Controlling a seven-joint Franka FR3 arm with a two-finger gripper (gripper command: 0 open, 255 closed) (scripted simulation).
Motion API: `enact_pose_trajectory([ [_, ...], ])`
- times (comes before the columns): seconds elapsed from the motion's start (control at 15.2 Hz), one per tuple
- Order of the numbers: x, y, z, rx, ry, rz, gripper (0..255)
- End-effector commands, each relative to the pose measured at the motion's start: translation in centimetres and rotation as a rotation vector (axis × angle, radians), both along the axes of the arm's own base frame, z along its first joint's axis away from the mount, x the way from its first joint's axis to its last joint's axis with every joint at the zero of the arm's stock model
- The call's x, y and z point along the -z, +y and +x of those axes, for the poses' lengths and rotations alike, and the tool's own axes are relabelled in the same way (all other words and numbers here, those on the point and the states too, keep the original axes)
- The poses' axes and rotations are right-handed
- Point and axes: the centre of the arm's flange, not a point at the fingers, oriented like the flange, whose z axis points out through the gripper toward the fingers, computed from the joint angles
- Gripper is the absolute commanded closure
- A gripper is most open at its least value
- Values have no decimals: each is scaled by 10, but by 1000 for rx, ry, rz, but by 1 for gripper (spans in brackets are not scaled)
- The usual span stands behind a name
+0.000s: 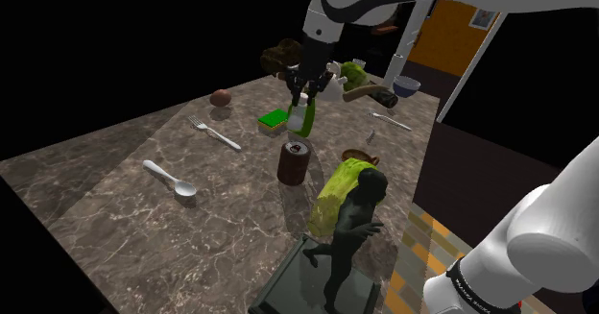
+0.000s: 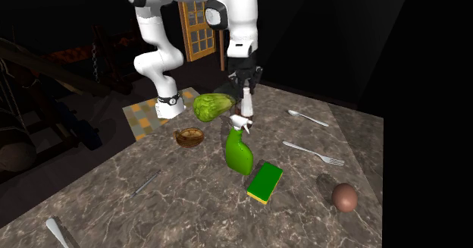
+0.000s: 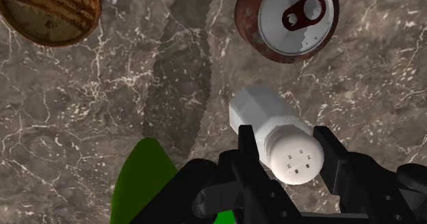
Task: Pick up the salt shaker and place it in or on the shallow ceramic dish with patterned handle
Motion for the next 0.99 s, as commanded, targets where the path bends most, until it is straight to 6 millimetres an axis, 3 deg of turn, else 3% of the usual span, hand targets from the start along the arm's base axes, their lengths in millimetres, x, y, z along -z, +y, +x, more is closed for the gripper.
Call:
enact_pose_trajectory([
  [0.0,-2,-23,-14,-1,0,1,255],
  [0.92,-23,-183,-104,-1,0,1,255],
])
